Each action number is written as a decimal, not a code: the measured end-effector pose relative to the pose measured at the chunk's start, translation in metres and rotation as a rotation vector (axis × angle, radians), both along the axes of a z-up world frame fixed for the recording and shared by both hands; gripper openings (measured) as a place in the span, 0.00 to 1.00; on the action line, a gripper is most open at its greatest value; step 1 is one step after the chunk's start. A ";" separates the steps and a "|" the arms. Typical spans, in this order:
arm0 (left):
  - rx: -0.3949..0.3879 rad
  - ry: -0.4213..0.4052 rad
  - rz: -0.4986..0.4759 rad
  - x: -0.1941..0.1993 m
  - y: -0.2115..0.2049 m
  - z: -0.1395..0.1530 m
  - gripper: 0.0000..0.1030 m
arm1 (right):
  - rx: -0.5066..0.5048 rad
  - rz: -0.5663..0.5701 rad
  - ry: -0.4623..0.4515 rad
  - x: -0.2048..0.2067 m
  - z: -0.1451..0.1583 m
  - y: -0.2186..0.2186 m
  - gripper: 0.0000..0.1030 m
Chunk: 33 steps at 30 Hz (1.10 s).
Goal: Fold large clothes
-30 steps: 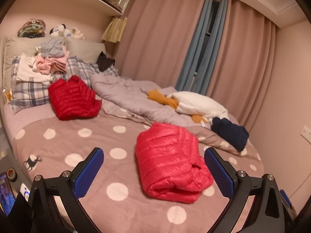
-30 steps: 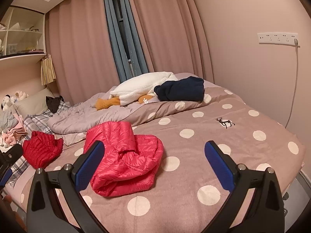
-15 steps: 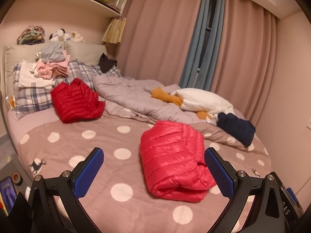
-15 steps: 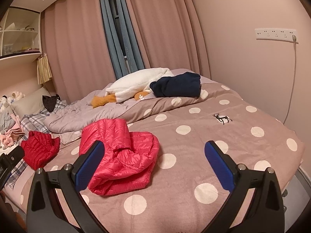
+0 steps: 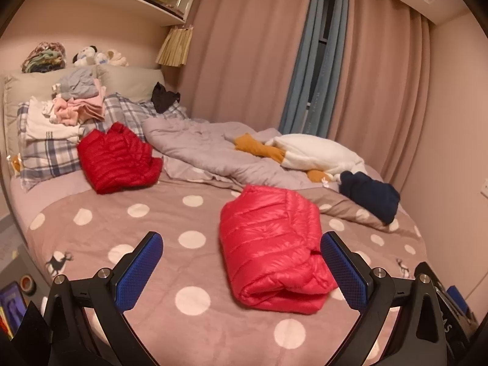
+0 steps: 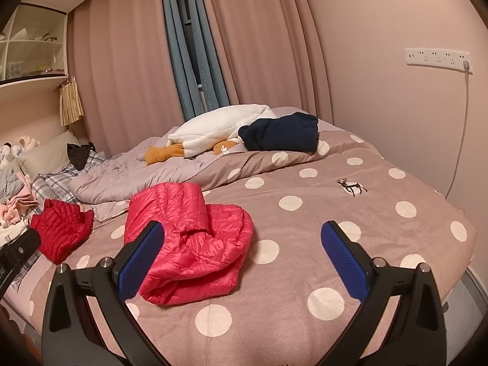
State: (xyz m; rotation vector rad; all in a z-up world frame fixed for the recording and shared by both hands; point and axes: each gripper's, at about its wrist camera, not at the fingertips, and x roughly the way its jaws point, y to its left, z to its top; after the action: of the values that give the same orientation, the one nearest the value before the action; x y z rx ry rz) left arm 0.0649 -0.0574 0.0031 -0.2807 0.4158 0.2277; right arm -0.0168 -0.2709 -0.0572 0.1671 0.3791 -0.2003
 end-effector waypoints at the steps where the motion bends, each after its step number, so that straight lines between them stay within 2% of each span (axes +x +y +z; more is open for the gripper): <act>1: -0.004 0.002 0.008 0.000 0.002 0.000 0.99 | -0.003 0.006 0.002 0.000 0.000 0.001 1.00; 10: -0.032 -0.005 0.026 -0.001 0.011 -0.001 0.99 | -0.012 0.013 0.017 0.006 -0.002 0.008 1.00; 25: -0.035 0.005 0.020 0.003 0.011 -0.004 0.99 | -0.029 0.037 0.030 0.011 -0.004 0.018 1.00; 33: -0.027 0.012 0.019 0.002 0.010 -0.005 0.99 | -0.010 0.007 0.034 0.011 -0.005 0.011 1.00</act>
State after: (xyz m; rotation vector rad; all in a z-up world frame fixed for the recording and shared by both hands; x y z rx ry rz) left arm 0.0672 -0.0473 -0.0017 -0.3101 0.4280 0.2423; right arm -0.0060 -0.2595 -0.0619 0.1527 0.4128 -0.1981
